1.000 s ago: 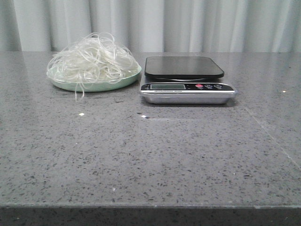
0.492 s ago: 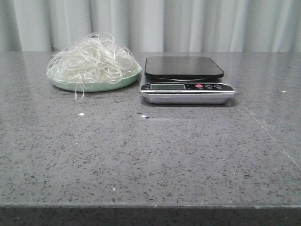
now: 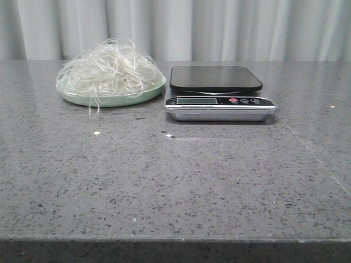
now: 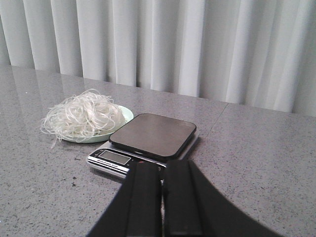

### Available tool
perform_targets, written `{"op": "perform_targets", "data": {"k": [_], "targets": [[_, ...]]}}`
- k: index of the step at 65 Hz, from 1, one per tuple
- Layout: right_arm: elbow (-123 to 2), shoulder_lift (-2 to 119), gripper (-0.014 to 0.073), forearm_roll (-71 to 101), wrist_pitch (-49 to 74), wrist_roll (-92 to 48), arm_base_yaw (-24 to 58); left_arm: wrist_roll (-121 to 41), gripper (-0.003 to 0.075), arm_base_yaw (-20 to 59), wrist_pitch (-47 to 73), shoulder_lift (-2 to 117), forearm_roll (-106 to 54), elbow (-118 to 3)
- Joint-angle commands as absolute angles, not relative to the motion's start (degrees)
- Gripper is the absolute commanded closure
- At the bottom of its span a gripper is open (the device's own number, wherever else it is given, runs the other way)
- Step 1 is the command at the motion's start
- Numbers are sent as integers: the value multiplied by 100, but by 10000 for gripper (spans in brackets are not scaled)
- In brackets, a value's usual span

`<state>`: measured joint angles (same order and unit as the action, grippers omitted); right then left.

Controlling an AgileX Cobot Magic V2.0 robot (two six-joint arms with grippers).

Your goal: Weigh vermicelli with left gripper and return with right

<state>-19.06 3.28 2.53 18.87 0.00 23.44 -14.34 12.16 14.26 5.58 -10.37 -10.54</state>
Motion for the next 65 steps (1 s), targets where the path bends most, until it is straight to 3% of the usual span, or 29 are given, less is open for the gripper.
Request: {"op": "perform_targets", "data": {"k": [1, 16, 65], "targets": [[-2044, 391, 403, 227, 1467, -38, 2309, -1201, 586, 653, 539, 335, -1045, -758], [-2044, 391, 403, 227, 1467, -38, 2309, -520, 586, -71, 176, -151, -938, 62], [-2044, 391, 403, 227, 1460, -38, 2309, 458, 586, -98, 120, -151, -246, 63]]}}
